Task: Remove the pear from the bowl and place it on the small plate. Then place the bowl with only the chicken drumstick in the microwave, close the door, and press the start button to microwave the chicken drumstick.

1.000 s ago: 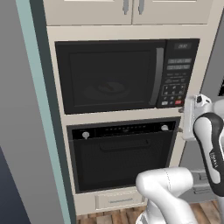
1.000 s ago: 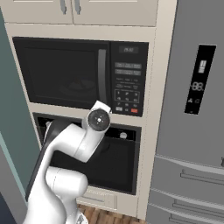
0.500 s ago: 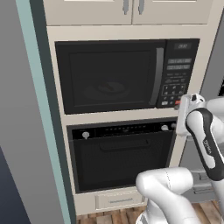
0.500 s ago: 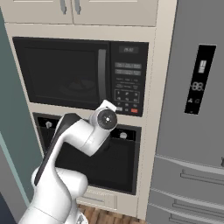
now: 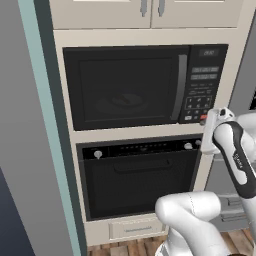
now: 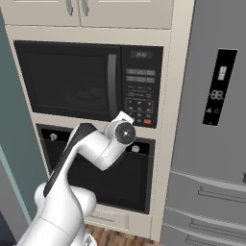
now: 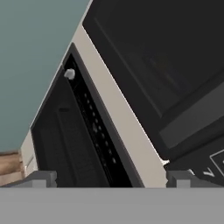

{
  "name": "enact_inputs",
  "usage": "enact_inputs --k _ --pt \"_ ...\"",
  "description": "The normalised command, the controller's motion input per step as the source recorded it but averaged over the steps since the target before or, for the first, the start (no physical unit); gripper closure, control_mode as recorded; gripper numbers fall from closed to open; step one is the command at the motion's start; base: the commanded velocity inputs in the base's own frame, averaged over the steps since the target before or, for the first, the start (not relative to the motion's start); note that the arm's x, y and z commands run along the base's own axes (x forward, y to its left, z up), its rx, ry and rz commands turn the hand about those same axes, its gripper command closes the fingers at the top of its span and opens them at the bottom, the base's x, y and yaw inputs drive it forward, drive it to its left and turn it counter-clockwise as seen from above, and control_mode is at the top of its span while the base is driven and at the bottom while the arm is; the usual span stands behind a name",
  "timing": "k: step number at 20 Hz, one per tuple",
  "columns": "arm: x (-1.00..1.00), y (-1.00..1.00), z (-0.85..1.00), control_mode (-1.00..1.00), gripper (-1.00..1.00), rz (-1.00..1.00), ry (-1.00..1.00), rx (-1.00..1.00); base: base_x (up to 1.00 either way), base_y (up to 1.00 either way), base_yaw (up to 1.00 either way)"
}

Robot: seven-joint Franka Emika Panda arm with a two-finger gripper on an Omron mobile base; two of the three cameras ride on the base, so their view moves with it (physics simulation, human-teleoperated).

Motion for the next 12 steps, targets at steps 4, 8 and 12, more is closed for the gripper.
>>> enact_inputs --k 4,8,12 --pt "0.0 -0.08 -0.01 -1.0 -1.0 0.0 -0.03 0.05 0.0 0.0 0.0" --pt "0.05 0.0 0.0 -1.0 -1.0 0.0 -0.01 0.05 0.0 0.0 0.0" --pt "0.22 0.0 0.0 -1.0 -1.0 0.0 0.0 0.06 0.0 0.0 0.0"
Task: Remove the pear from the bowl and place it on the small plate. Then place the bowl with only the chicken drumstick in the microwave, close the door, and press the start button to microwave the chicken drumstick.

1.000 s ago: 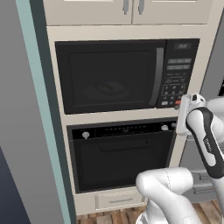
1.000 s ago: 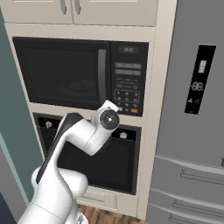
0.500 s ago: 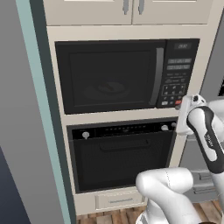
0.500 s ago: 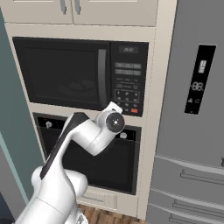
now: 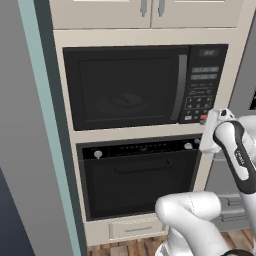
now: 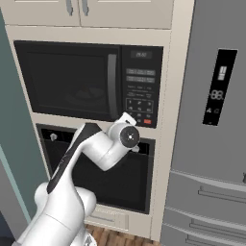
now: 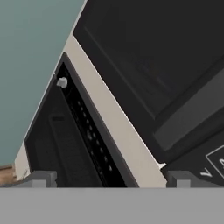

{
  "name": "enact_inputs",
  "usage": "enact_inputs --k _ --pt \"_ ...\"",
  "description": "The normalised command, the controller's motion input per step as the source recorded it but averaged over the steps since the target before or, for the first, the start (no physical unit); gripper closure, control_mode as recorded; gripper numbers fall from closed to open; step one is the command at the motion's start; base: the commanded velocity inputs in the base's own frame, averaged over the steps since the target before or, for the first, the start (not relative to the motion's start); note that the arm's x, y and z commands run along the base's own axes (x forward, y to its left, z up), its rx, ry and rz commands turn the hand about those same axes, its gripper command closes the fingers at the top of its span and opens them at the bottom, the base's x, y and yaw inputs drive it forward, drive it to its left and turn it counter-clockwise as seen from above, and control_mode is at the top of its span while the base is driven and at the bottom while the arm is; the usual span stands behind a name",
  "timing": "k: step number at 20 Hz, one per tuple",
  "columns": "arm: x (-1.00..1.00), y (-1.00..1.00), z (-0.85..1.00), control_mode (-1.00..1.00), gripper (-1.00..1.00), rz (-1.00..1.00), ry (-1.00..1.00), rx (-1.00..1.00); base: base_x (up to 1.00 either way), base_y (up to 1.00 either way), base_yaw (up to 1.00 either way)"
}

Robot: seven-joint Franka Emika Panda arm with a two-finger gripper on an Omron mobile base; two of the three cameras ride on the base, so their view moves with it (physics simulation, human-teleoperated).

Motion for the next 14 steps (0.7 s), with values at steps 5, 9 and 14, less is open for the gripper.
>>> enact_inputs --k 5,9,14 --pt "0.28 -0.01 -0.01 -1.0 -1.0 0.0 0.0 0.05 0.0 0.0 0.0" --pt "0.3 -0.06 -0.04 -1.0 -1.0 -0.01 0.0 0.04 0.0 0.0 0.0" --pt "0.31 -0.05 -0.13 -1.0 -1.0 -0.02 0.0 0.03 0.0 0.0 0.0"
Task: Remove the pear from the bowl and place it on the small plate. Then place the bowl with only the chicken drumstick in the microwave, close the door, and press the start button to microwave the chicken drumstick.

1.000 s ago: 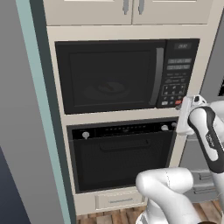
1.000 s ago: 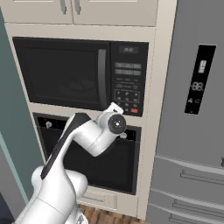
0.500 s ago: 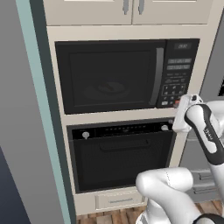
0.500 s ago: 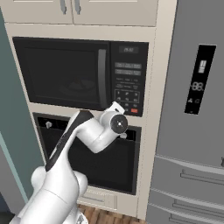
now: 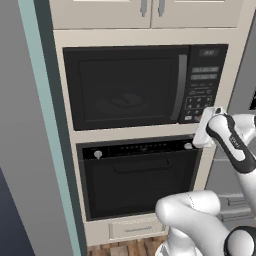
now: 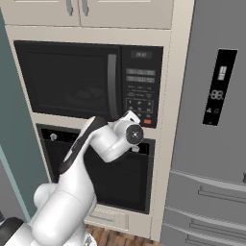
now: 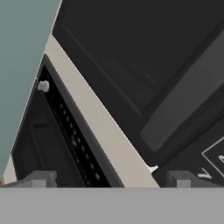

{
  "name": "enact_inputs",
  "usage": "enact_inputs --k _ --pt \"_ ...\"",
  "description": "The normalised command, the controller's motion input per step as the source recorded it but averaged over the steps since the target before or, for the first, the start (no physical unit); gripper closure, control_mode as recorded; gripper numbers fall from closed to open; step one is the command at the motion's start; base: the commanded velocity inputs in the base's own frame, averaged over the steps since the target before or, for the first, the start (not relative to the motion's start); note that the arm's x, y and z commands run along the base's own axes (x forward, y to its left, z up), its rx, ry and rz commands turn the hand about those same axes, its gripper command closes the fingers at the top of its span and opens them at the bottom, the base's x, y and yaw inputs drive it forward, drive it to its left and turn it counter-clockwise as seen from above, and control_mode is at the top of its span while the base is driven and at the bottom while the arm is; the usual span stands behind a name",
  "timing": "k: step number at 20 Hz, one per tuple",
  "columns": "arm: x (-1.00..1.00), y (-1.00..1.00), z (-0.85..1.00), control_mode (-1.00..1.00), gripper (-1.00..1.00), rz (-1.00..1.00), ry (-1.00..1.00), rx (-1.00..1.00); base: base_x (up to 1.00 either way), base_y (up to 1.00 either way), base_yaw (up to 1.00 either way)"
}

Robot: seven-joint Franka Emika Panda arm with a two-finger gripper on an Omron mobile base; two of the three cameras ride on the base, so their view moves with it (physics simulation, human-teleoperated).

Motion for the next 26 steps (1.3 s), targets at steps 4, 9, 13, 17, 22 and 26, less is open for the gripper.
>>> enact_inputs --k 4,9,13,17,22,26 --pt "0.27 0.0 -0.22 -1.0 -1.0 -0.01 0.0 0.03 0.0 0.0 0.0" --pt "0.25 -0.01 -0.13 -1.0 -1.0 -0.01 0.0 0.03 0.0 0.0 0.0" --pt "0.27 -0.04 -0.13 -1.0 -1.0 -0.01 0.0 0.02 0.0 0.0 0.0" --pt "0.3 -0.1 -0.18 -1.0 -1.0 -0.03 0.0 0.02 0.0 0.0 0.0" --pt "0.3 -0.04 -0.16 -1.0 -1.0 -0.03 0.0 0.02 0.0 0.0 0.0" --pt "0.33 -0.03 -0.11 -1.0 -1.0 -0.01 0.0 0.02 0.0 0.0 0.0"
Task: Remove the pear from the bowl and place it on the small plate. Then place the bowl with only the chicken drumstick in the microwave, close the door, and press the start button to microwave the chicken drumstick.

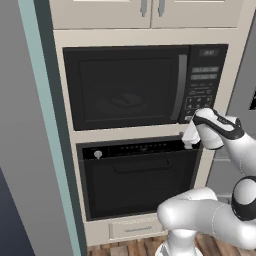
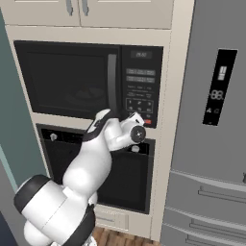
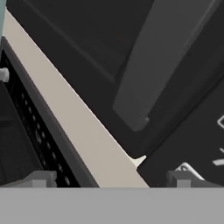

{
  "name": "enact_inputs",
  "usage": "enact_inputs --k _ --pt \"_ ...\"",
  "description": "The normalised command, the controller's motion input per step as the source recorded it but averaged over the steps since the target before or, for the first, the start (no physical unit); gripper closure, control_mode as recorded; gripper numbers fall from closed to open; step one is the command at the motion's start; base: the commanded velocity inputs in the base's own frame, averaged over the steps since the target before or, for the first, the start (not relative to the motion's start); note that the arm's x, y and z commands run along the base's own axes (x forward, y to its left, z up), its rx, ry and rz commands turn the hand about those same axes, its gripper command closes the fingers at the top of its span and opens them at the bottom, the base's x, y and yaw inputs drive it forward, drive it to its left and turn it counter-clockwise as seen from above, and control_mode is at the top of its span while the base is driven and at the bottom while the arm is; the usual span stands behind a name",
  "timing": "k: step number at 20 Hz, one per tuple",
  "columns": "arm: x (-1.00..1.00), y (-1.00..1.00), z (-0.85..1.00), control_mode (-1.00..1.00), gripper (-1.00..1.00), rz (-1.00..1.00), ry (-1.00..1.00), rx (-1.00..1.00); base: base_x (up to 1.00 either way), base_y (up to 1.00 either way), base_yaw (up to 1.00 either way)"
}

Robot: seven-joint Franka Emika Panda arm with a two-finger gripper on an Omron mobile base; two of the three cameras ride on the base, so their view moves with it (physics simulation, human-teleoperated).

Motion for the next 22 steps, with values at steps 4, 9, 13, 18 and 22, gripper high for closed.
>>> enact_inputs --k 4,9,13,18,22 --pt "0.3 -0.1 -0.12 -1.0 -1.0 -0.01 0.0 0.02 0.0 0.0 0.0" --pt "0.23 -0.19 -0.15 -1.0 -1.0 -0.02 0.0 0.02 0.0 0.0 0.0" --pt "0.36 -0.06 -0.14 -1.0 -1.0 -0.01 0.0 0.02 0.0 0.0 0.0" --pt "0.39 0.0 -0.22 -1.0 -1.0 0.0 0.0 0.01 0.0 0.0 0.0" --pt "0.41 0.0 -0.23 -1.0 -1.0 0.0 0.0 0.0 0.0 0.0 0.0"
